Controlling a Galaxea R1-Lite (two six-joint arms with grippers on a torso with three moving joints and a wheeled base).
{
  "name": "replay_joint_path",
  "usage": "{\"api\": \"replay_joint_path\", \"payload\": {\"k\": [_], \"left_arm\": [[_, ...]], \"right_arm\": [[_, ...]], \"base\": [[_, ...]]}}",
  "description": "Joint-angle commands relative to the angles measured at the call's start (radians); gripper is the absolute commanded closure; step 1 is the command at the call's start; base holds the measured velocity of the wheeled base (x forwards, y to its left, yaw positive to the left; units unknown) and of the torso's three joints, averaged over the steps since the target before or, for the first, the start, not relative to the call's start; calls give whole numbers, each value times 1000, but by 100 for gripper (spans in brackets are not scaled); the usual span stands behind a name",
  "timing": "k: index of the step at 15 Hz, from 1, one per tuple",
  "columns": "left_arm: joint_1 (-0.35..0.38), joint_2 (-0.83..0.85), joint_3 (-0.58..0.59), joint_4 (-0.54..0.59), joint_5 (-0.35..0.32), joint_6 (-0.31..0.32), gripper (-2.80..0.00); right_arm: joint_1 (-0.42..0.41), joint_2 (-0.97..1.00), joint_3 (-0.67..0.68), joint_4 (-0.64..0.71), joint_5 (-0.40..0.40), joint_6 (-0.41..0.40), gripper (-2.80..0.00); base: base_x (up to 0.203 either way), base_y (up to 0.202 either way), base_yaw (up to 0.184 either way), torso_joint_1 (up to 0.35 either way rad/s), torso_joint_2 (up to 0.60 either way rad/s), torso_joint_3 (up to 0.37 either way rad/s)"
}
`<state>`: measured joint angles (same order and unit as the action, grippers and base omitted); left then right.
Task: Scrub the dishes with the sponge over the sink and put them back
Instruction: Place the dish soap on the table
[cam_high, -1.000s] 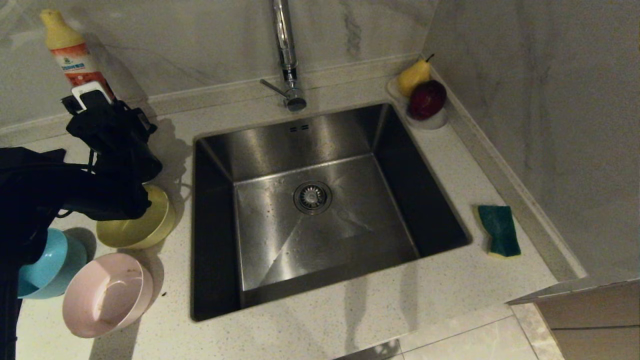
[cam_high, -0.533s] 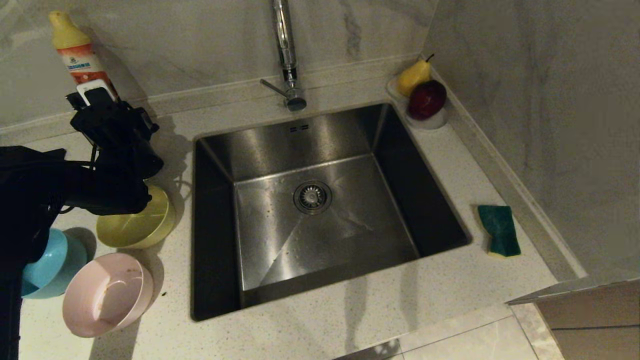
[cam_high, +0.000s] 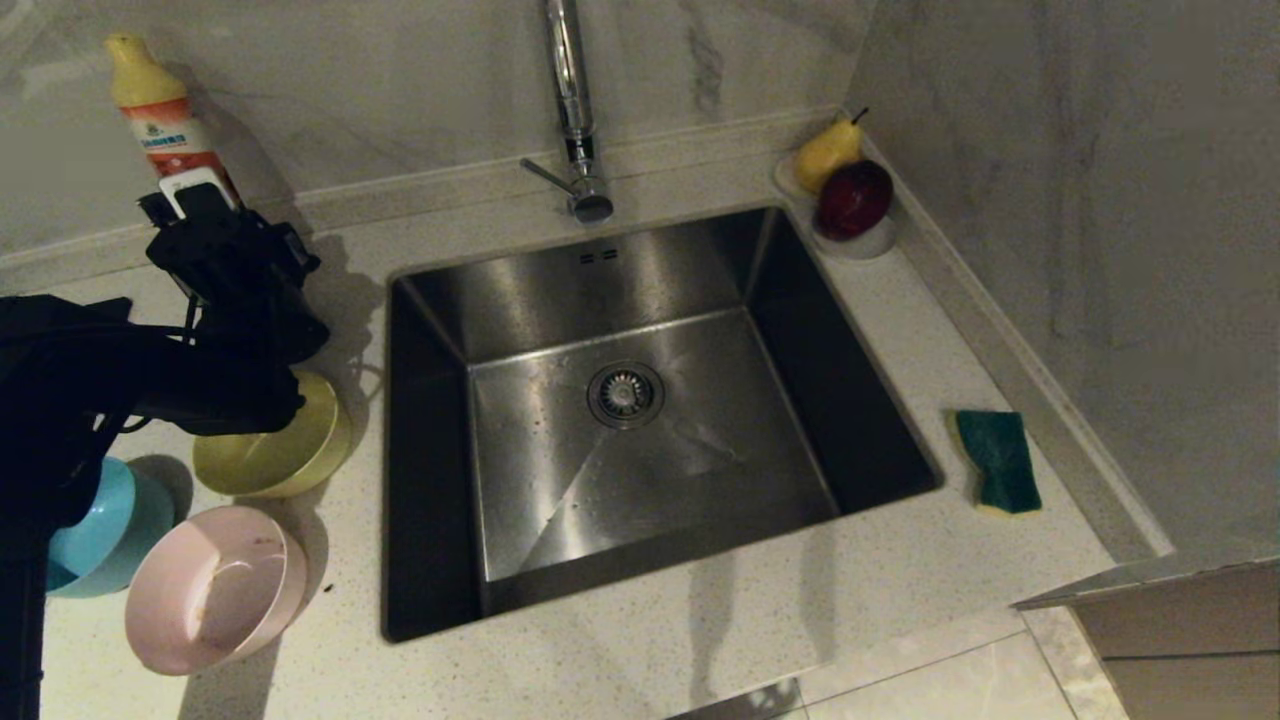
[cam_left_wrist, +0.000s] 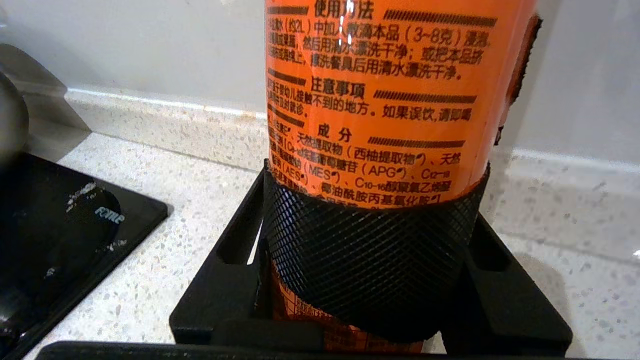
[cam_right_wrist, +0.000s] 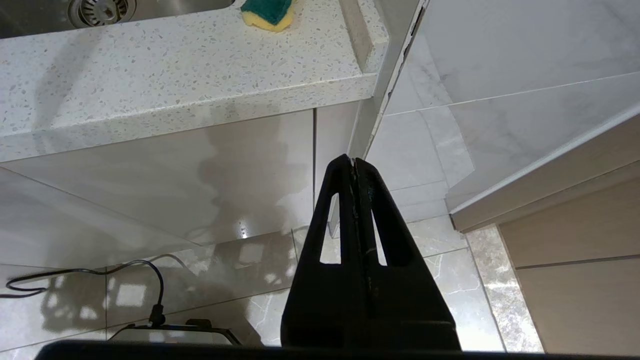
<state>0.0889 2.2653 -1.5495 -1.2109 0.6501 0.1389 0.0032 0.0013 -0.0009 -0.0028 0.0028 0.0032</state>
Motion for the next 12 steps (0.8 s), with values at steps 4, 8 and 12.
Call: {"api": "replay_joint_path", "payload": {"k": [4,8,12], "left_arm": [[0,-2,12,-7,5,-1,0],[0,-9,29,-7,3,-2,-280],[0,-17,45,-9,2,-4,-280]], "right_arm": [[0,0,-1,0,1,0,0],[0,0,-1,0,0,0,0],[0,0,0,0,1,0,0]], "base": [[0,0,0,0,0,0],[0,0,0,0,0,0],[0,0,0,0,0,0]]}}
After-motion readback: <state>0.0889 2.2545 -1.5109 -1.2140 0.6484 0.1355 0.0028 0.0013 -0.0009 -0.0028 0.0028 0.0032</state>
